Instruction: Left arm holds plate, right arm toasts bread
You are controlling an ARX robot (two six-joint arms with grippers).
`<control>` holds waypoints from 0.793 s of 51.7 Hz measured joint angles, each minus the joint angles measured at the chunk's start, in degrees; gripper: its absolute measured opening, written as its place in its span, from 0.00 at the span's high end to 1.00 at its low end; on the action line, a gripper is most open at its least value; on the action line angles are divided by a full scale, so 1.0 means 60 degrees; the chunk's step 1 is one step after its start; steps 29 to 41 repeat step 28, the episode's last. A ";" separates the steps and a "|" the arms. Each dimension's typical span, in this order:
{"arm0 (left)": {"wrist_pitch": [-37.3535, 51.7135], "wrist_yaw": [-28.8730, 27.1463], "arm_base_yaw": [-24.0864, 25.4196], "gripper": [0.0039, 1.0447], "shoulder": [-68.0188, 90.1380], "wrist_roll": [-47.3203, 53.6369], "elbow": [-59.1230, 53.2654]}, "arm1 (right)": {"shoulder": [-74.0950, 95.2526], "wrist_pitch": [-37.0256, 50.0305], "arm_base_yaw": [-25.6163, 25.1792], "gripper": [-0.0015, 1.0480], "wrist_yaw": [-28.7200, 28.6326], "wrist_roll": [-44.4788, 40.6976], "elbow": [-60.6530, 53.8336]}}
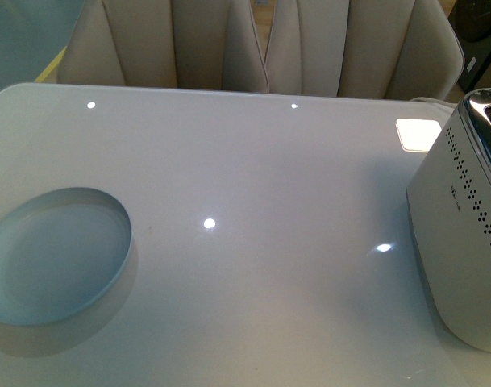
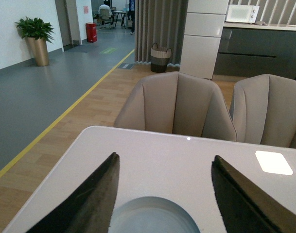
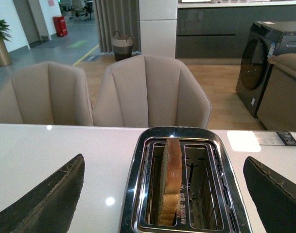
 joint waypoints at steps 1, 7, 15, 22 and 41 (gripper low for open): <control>0.0000 0.0000 0.0000 0.40 0.0000 0.0000 0.0000 | 0.0000 0.0000 0.0000 0.08 0.0000 0.0000 0.0000; 0.0000 0.0000 0.0000 0.11 0.0000 0.0000 0.0000 | 0.0000 0.0000 0.0000 0.08 0.0000 0.0000 0.0000; 0.0000 0.0000 0.0000 0.07 0.0000 0.0011 0.0000 | 0.0000 0.0000 0.0000 0.08 0.0000 0.0000 0.0000; 0.0000 0.0000 0.0000 0.07 0.0000 0.0011 0.0000 | 0.0000 0.0000 0.0000 0.08 0.0000 0.0000 0.0000; 0.0000 0.0000 0.0000 0.07 0.0000 0.0011 0.0000 | 0.0000 0.0000 0.0000 0.08 -0.0004 0.0000 0.0000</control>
